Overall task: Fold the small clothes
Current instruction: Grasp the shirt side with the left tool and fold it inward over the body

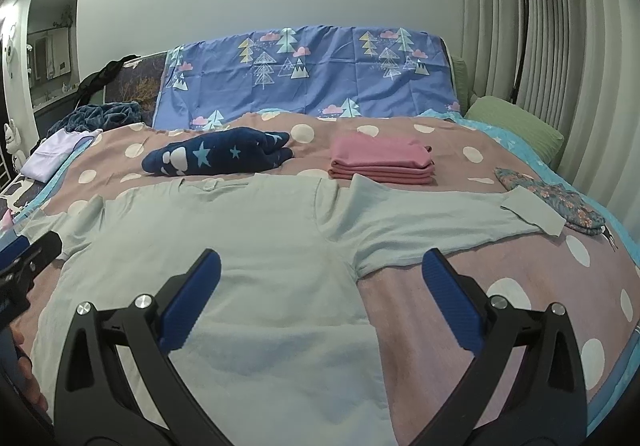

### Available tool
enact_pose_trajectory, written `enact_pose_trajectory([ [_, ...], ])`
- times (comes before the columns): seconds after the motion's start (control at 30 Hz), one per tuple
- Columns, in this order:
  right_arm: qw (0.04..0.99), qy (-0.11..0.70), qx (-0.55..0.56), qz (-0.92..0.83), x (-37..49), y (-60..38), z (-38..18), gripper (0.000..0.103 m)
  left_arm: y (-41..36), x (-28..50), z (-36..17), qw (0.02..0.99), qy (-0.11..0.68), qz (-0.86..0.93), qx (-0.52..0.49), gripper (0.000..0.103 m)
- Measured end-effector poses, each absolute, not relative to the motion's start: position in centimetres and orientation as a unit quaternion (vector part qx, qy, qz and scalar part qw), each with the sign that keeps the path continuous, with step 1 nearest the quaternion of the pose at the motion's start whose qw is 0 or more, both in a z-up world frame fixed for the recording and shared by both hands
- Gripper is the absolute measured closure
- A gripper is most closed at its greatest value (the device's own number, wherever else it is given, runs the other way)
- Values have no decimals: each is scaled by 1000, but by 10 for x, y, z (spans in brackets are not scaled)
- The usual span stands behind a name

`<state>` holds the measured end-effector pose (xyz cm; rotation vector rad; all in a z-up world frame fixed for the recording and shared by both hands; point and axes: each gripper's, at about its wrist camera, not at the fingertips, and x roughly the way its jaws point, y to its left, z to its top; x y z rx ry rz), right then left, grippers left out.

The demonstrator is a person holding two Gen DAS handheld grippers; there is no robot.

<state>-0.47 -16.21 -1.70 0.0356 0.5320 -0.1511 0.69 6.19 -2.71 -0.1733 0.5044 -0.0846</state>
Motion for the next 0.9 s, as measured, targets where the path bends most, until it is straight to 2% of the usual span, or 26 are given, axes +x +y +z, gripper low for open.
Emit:
enact_pose_trajectory([
  [0.3, 961, 268, 7, -72, 7, -156, -23, 2, 102, 19, -32, 965, 249, 8, -83, 1],
  [0.83, 944, 324, 10, -58, 40, -141, -55, 2, 138, 36, -42, 961, 267, 43, -64, 1],
  [0.87, 943, 329, 9, -59, 41, -141, -57, 2, 143, 40, -47, 959, 272, 44, -63, 2],
  [0.9, 941, 334, 8, -60, 43, -141, -60, 2, 149, 43, -52, 958, 276, 45, -60, 14],
])
